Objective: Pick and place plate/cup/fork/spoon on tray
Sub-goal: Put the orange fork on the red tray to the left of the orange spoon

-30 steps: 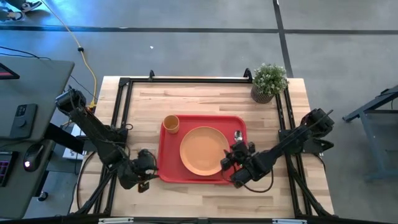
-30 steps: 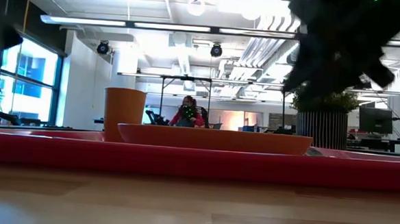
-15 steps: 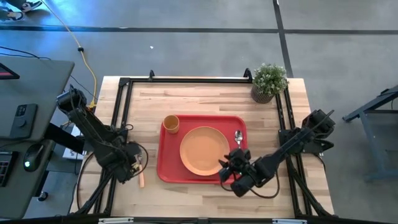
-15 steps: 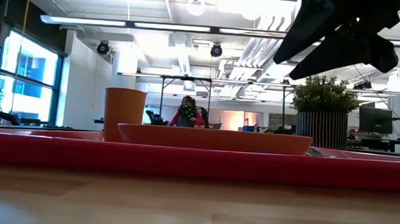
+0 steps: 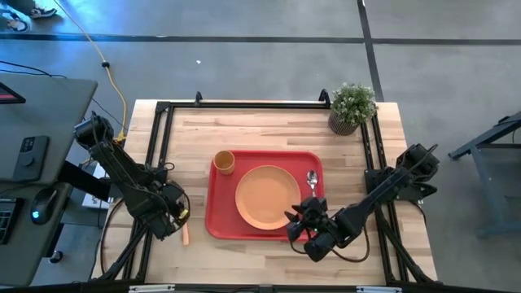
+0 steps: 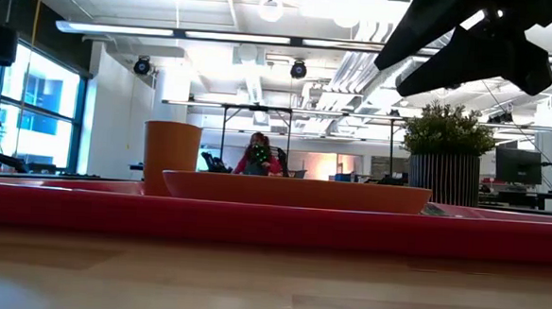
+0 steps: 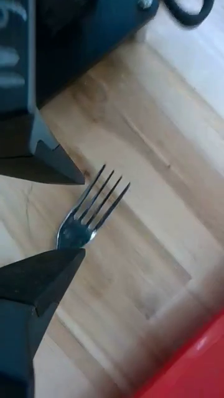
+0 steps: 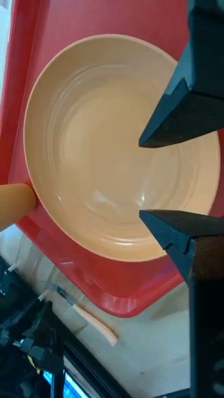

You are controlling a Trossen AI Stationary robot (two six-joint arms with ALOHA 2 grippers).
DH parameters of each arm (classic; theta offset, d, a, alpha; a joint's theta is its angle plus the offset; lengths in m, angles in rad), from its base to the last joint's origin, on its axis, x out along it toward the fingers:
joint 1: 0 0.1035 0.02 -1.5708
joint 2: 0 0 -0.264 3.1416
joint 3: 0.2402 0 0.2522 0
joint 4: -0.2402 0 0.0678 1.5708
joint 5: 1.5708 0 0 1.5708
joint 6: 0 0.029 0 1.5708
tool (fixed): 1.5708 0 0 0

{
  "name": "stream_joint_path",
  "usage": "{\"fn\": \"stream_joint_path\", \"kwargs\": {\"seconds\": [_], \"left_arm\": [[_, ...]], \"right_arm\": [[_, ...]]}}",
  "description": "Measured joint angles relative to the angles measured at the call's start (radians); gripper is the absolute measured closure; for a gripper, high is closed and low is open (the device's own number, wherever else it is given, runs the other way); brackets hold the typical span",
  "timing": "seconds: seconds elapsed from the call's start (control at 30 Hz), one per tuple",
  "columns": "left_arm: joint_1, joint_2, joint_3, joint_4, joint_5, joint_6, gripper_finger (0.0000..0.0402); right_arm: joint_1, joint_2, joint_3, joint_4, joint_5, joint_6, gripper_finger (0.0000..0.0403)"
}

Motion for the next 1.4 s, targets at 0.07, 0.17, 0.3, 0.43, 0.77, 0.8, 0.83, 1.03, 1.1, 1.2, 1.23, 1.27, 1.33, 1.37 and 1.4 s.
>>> {"fn": "stream_joint_path", "kwargs": {"seconds": [0.07,0.17,0.3,0.43,0.77,0.8,0.83,1.03,1.1,1.2,1.23,1.27,1.33,1.37,1.4], "left_arm": [[-0.007,0.0,0.0,0.048,-0.002,-0.018,0.0218],[-0.016,0.008,0.0,0.115,-0.022,-0.055,0.0199],[-0.016,0.039,0.0,0.138,-0.023,-0.122,0.0182],[-0.016,0.098,0.0,0.21,-0.022,-0.175,0.0179],[-0.009,0.234,0.007,0.252,0.009,-0.214,0.0209],[-0.009,0.234,0.007,0.25,0.014,-0.215,0.0218],[-0.008,0.234,0.012,0.243,0.018,-0.215,0.0227],[-0.008,0.238,0.084,0.088,0.093,-0.219,0.0275],[-0.002,0.24,0.083,0.064,0.113,-0.216,0.0285],[0.001,0.238,0.083,0.065,0.111,-0.213,0.0295],[0.0,0.238,0.084,0.067,0.111,-0.213,0.0297],[0.0,0.238,0.084,0.066,0.108,-0.212,0.0298],[0.0,0.238,0.084,0.066,0.105,-0.202,0.0298],[0.0,0.235,0.084,0.064,0.103,-0.187,0.0298],[0.001,0.229,0.084,0.057,0.103,-0.171,0.0298]], "right_arm": [[0.006,0.0,0.0,0.004,0.003,0.0,0.0238],[0.016,0.0,0.0,0.004,0.004,0.0,0.0238],[0.027,0.0,0.0,0.004,0.025,-0.003,0.0238],[0.034,0.0,0.0,0.004,0.044,-0.016,0.0238],[0.038,0.065,-0.001,-0.01,0.067,-0.018,0.0238],[0.031,0.066,-0.001,-0.014,0.063,-0.018,0.0238],[0.024,0.066,-0.001,-0.018,0.056,-0.017,0.0238],[0.01,0.066,-0.001,-0.017,0.067,-0.018,0.0238],[0.01,0.066,-0.001,-0.016,0.074,-0.018,0.0238],[0.01,0.066,-0.001,-0.02,0.078,-0.018,0.0238],[0.01,0.066,-0.001,-0.02,0.078,-0.018,0.0238],[0.01,0.066,-0.001,-0.02,0.079,-0.018,0.0238],[0.01,0.066,-0.001,-0.02,0.079,-0.018,0.0238],[0.01,0.066,-0.001,-0.02,0.079,-0.019,0.0238],[0.01,0.066,-0.001,-0.02,0.079,-0.019,0.0238]]}}
